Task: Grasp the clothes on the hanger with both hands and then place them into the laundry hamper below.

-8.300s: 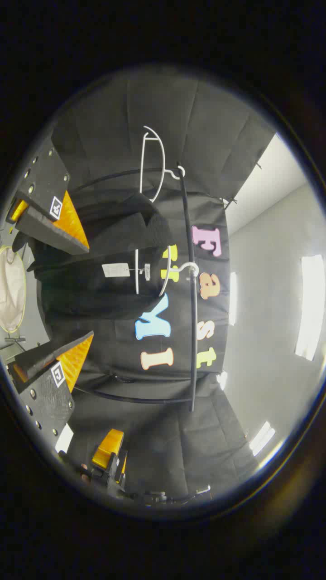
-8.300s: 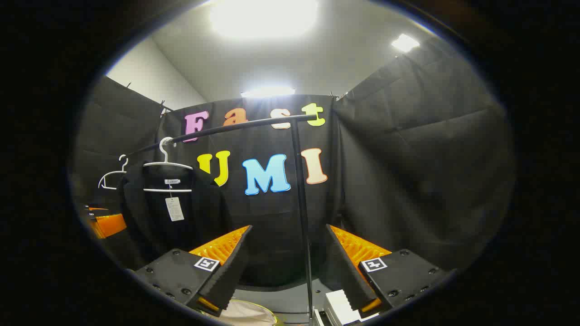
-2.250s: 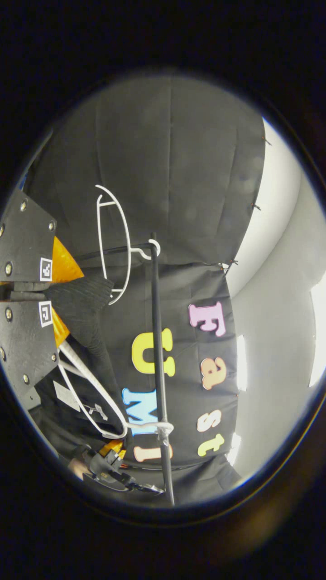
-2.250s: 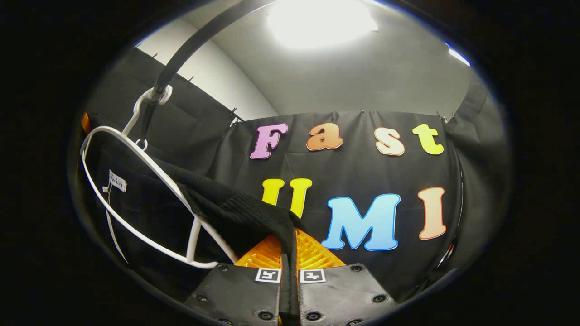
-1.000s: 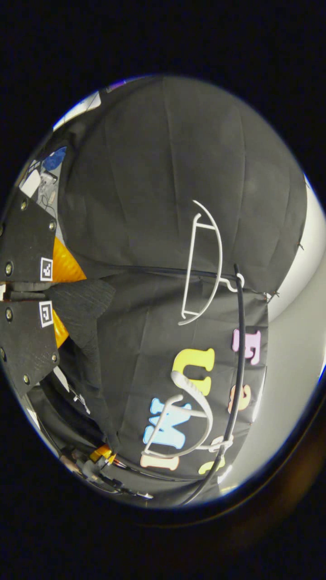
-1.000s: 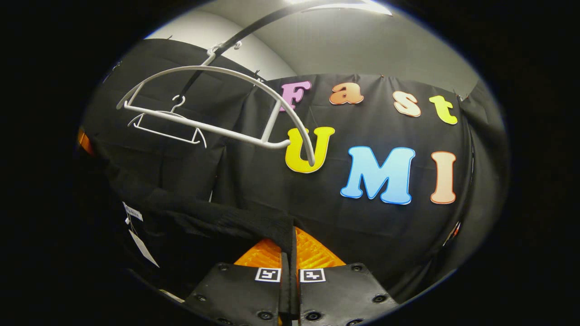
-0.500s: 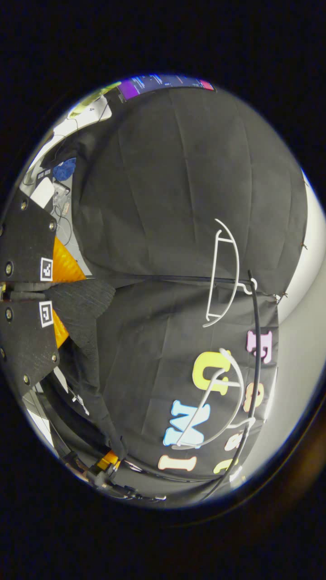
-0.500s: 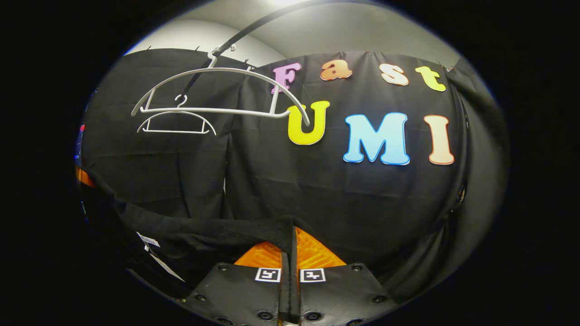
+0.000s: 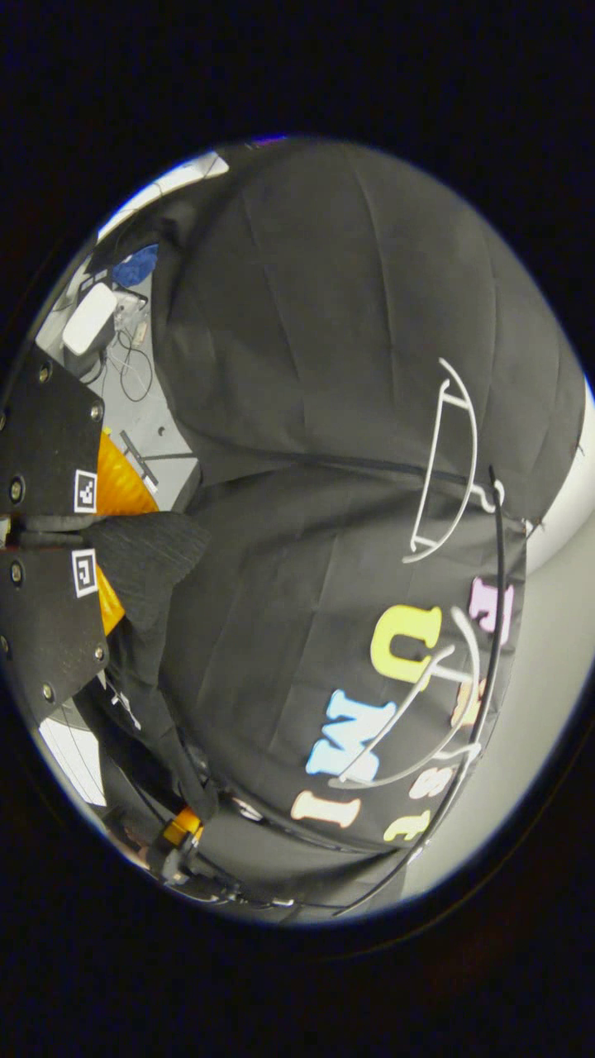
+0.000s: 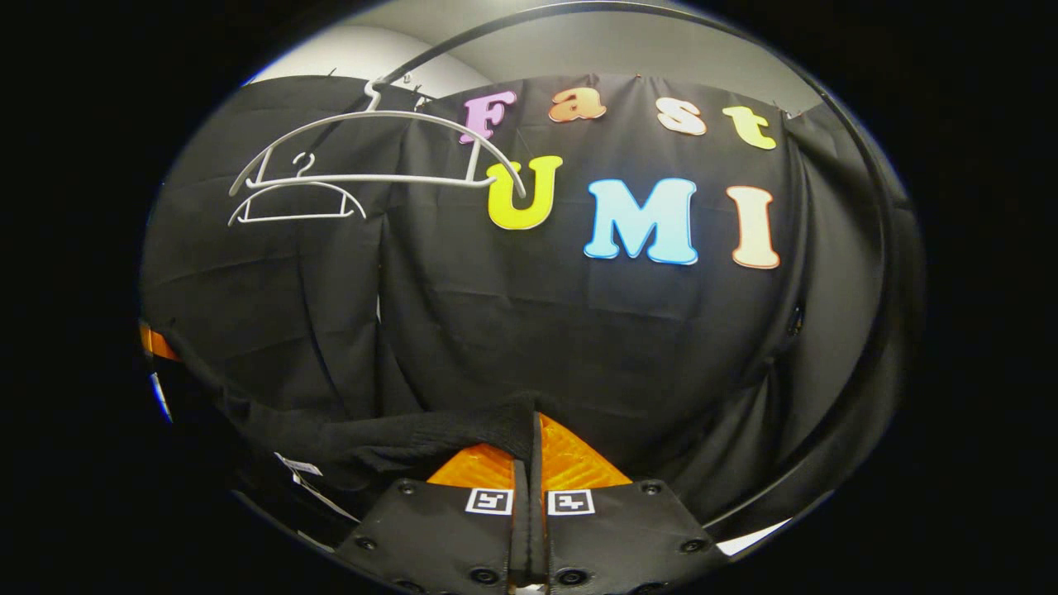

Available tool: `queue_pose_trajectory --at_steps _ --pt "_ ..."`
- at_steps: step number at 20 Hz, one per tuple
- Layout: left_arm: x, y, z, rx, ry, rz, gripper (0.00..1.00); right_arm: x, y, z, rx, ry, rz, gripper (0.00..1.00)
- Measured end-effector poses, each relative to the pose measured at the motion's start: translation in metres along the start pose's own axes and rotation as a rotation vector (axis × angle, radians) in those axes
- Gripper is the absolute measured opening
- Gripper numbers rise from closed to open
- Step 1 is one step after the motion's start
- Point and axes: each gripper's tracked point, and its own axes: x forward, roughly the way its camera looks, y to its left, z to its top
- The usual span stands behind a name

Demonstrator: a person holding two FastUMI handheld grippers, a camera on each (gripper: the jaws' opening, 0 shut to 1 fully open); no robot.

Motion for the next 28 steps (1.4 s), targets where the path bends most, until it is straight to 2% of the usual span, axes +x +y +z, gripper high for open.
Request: queue_pose_trajectory --at_steps 5,11,15,18,24,28 --pt "0.021 -0.029 -0.037 0.099 0.075 -0.166 0.01 -0.027 0.013 -0.04 0.079 0.081 -0.075 0.01" --pt "0.047 -0.052 -0.095 0.16 0.171 -0.264 0.01 -0.036 0.034 -0.088 0.103 0.188 -0.114 0.01" --pt "0.073 -0.063 -0.124 0.186 0.235 -0.32 0.02 -0.017 0.057 -0.114 0.09 0.245 -0.097 0.01" --pt "0.093 -0.074 -0.144 0.212 0.273 -0.365 0.02 -0.006 0.076 -0.144 0.16 0.305 -0.086 0.01" --pt "0.13 -0.083 -0.195 0.278 0.326 -0.402 0.02 -0.003 0.09 -0.217 0.305 0.457 -0.159 0.02" --pt "0.155 -0.079 -0.216 0.32 0.35 -0.393 0.03 -0.004 0.081 -0.24 0.375 0.527 -0.226 0.0"
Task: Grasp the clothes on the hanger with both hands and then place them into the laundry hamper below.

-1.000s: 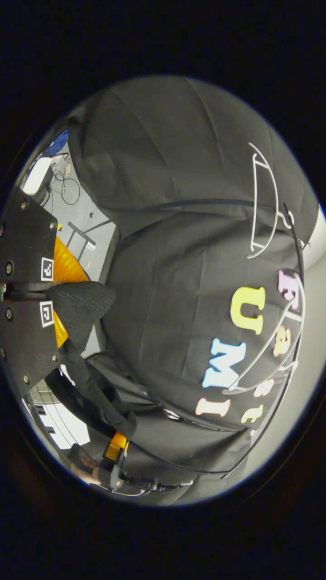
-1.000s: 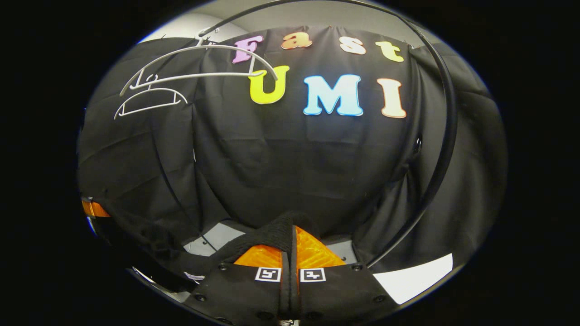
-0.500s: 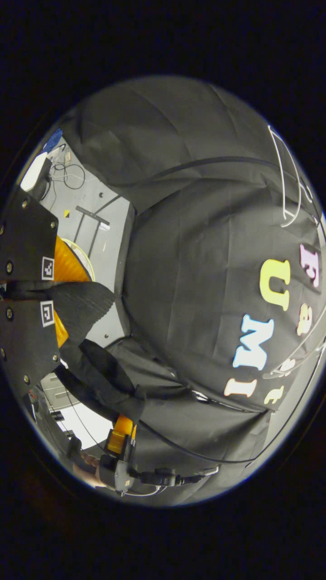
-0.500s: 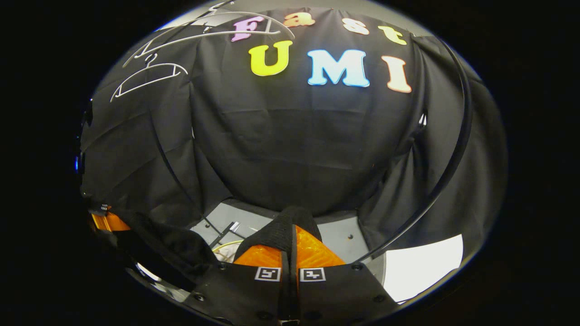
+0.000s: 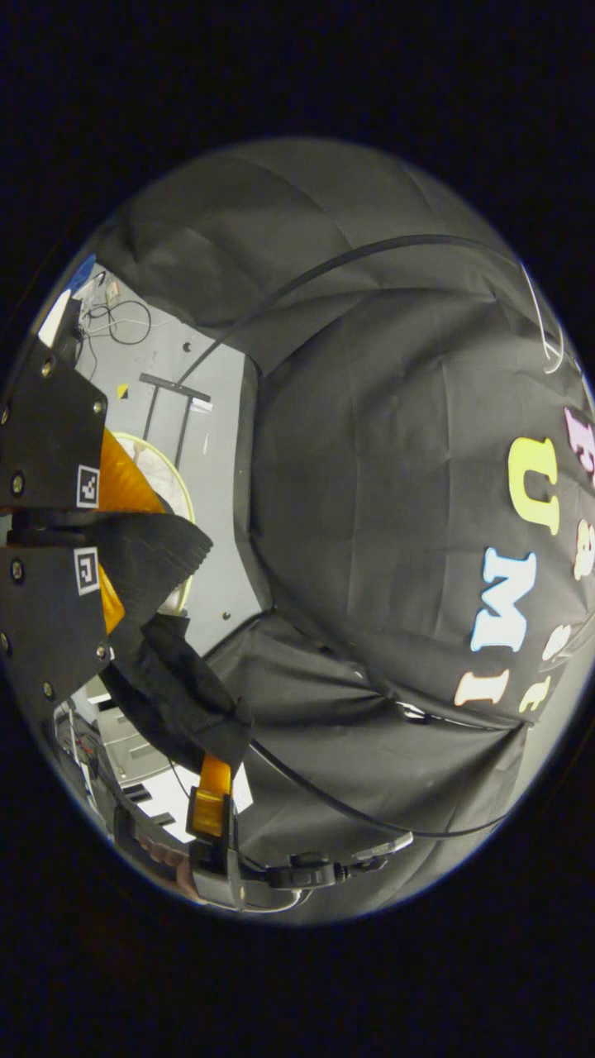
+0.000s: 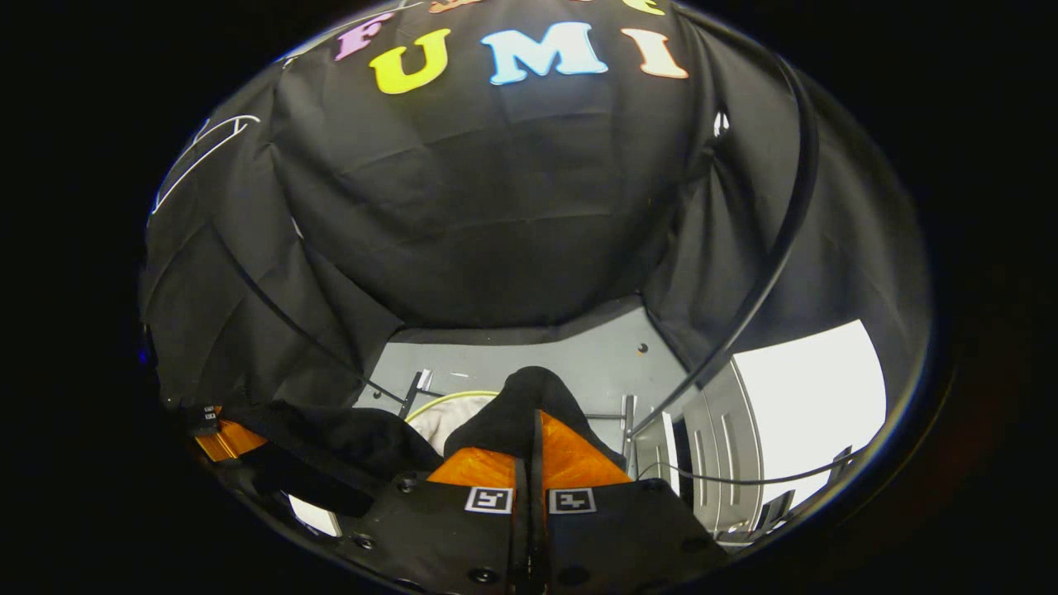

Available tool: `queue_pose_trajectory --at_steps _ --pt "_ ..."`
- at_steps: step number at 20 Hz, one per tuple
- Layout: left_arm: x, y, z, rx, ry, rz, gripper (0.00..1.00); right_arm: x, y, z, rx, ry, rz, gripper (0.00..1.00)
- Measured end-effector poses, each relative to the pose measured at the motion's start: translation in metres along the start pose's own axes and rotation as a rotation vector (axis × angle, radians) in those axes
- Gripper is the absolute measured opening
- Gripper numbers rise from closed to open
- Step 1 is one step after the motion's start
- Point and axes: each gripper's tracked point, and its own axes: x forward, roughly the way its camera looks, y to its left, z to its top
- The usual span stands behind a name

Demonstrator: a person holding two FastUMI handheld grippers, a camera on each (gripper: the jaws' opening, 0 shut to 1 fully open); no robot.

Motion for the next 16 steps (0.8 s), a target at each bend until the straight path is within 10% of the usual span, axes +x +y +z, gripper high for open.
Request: queue_pose_trajectory --at_steps 9,10,11,16 --pt "0.014 0.017 -0.02 0.005 0.048 0.037 0.06 -0.004 0.012 -0.031 0.029 0.09 0.066 0.03" --pt "0.012 0.021 -0.024 0.01 0.058 0.049 0.12 -0.003 0.015 -0.033 0.029 0.099 0.07 0.18" --pt "0.013 0.021 -0.027 0.015 0.063 0.05 0.26 -0.001 0.016 -0.036 0.024 0.103 0.062 0.09" --pt "-0.002 0.036 -0.04 0.017 0.078 0.111 0.94 -0.018 0.028 -0.047 0.009 0.111 0.118 0.98"
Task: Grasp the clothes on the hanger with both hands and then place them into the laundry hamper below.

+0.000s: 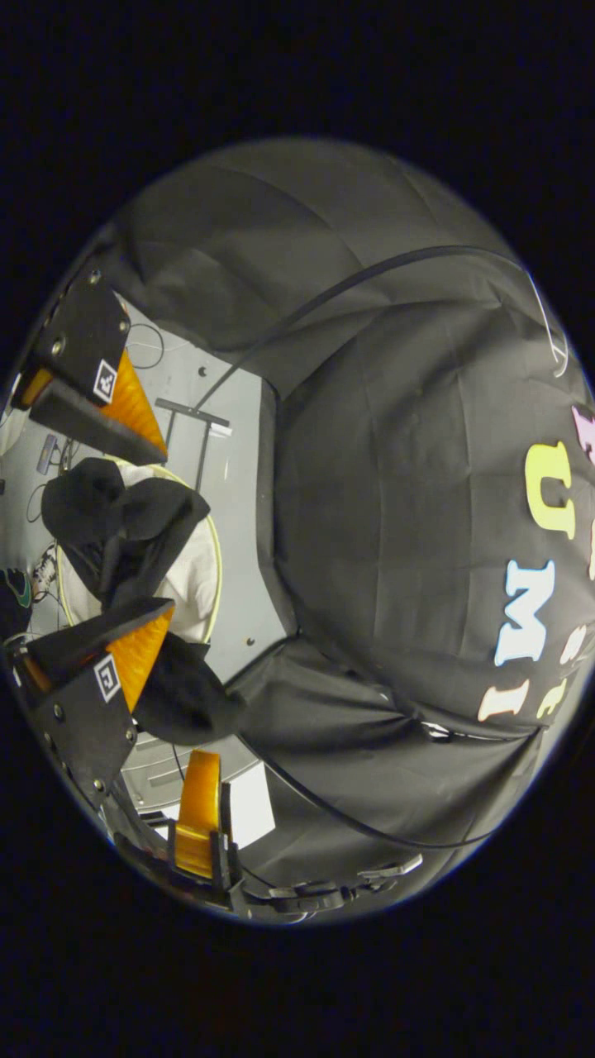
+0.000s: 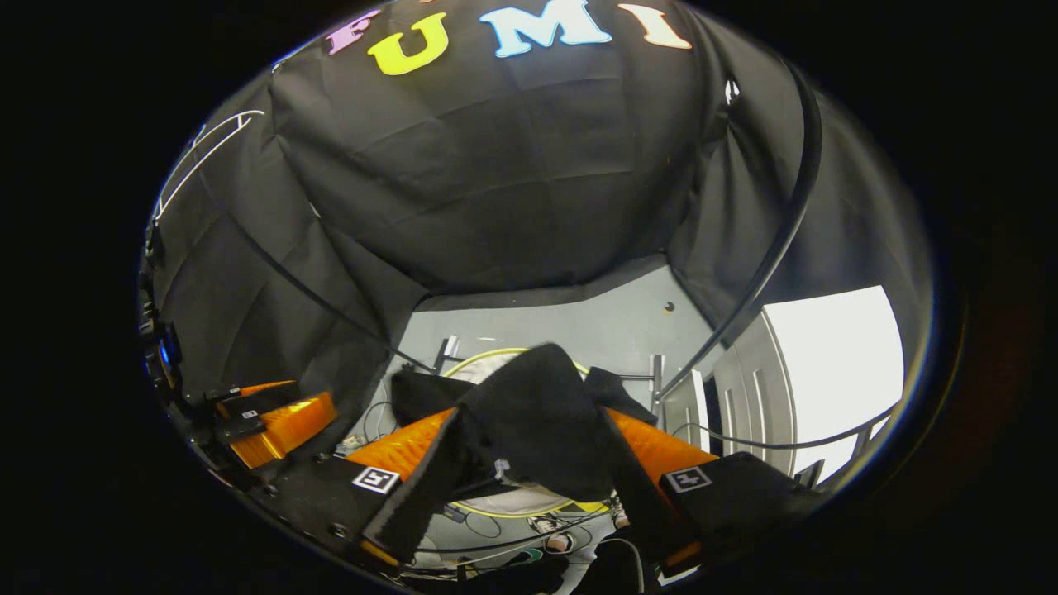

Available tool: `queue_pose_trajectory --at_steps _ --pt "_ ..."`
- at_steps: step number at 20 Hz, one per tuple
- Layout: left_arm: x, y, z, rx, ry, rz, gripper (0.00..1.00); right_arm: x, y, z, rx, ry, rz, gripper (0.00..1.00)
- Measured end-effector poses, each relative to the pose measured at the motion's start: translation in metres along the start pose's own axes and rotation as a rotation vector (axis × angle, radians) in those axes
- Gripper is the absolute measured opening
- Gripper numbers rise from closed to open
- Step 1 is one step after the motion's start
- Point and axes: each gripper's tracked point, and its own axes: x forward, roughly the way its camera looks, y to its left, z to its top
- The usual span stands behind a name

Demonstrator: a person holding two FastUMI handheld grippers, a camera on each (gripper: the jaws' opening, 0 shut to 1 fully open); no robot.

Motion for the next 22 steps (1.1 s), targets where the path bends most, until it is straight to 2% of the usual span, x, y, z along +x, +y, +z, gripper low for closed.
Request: queue_pose_trajectory --at_steps 5,9,14,18,19,20,22 --pt "-0.031 0.015 0.0 -0.035 -0.022 0.049 0.94 -0.031 -0.018 0.013 -0.002 -0.07 -0.047 0.98" --pt "-0.067 0.014 0.029 0.014 -0.091 0.064 0.94 -0.076 -0.043 0.039 0.02 -0.183 -0.115 0.98" --pt "-0.131 -0.02 0.104 0.044 -0.261 0.027 0.94 -0.146 -0.07 0.098 0.023 -0.395 -0.194 0.98" --pt "-0.187 -0.051 0.166 0.051 -0.399 0.017 0.94 -0.197 -0.076 0.135 -0.005 -0.543 -0.205 0.98" --pt "-0.203 -0.06 0.181 0.053 -0.44 0.013 0.94 -0.207 -0.077 0.143 -0.01 -0.572 -0.197 0.98" --pt "-0.22 -0.069 0.197 0.059 -0.475 0.012 0.94 -0.22 -0.077 0.15 -0.011 -0.602 -0.183 0.93" --pt "-0.253 -0.08 0.222 0.077 -0.529 0.031 0.94 -0.248 -0.079 0.164 -0.016 -0.655 -0.163 0.93"
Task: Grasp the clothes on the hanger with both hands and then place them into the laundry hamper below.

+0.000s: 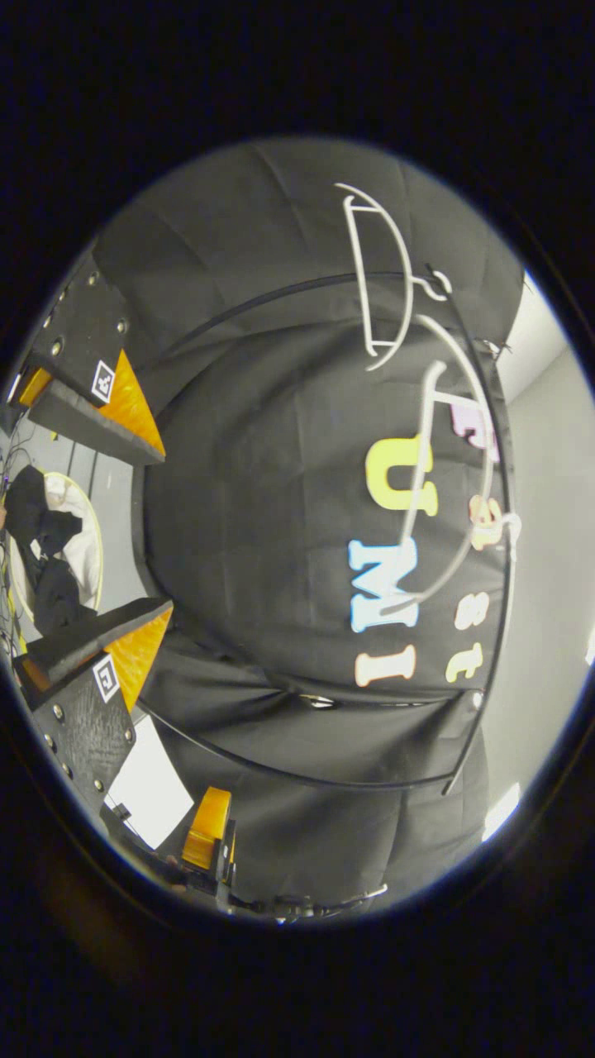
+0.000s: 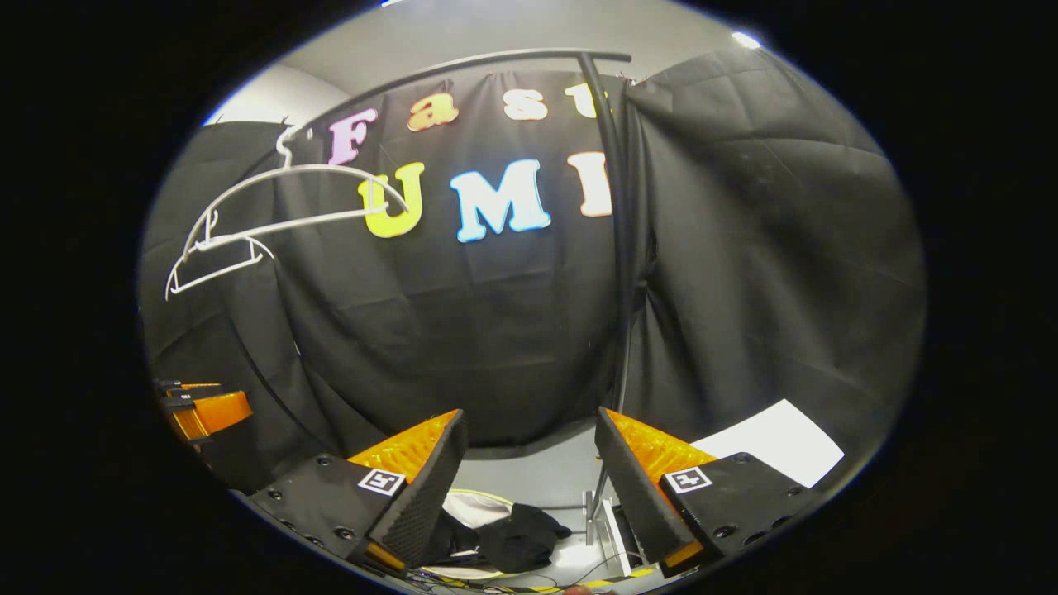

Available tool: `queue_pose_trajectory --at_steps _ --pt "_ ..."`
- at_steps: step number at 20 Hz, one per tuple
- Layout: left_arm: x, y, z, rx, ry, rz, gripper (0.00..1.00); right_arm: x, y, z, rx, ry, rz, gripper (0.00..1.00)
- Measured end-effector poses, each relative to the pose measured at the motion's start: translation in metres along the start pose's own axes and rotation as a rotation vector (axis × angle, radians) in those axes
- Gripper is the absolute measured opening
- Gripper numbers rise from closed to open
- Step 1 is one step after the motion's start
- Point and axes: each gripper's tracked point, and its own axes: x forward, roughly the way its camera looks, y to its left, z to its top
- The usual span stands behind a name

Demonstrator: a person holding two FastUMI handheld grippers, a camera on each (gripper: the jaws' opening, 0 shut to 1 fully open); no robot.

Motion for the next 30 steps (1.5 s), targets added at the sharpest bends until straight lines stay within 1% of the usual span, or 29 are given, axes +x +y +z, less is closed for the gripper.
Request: queue_pose_trajectory --at_steps 2,5,8,10,14,15,19,22,24,27,30 --pt "-0.013 -0.01 0.044 0.011 -0.047 0.003 0.94 -0.011 -0.01 0.02 0.007 -0.075 -0.009 0.93" --pt "-0.036 -0.024 0.088 -0.003 -0.116 0.009 0.94 -0.028 -0.023 0.057 0.01 -0.172 -0.012 0.93" --pt "-0.056 -0.027 0.127 -0.004 -0.199 0.06 0.94 -0.038 -0.043 0.083 -0.012 -0.241 -0.038 0.92" --pt "-0.071 -0.038 0.133 -0.029 -0.222 0.09 0.94 -0.044 -0.051 0.101 -0.017 -0.288 -0.043 0.92" --pt "-0.11 -0.037 0.151 -0.114 -0.294 0.134 0.94 -0.056 -0.062 0.12 -0.015 -0.336 -0.003 0.93" --pt "-0.115 -0.035 0.154 -0.123 -0.31 0.144 0.94 -0.059 -0.066 0.124 -0.012 -0.347 0.002 0.98" --pt "-0.139 -0.03 0.167 -0.128 -0.397 0.19 0.93 -0.061 -0.072 0.127 0.03 -0.375 0.013 0.98" --pt "-0.144 -0.037 0.16 -0.118 -0.415 0.166 0.93 -0.06 -0.062 0.121 0.034 -0.356 0.037 0.98" --pt "-0.143 -0.036 0.157 -0.116 -0.414 0.151 0.93 -0.059 -0.056 0.121 0.005 -0.359 0.05 0.98" --pt "-0.133 -0.032 0.147 -0.107 -0.4 0.129 0.93 -0.055 -0.049 0.117 -0.04 -0.339 0.046 0.98" --pt "-0.127 -0.023 0.141 -0.081 -0.395 0.139 0.93 -0.055 -0.033 0.115 -0.043 -0.324 0.065 0.98"
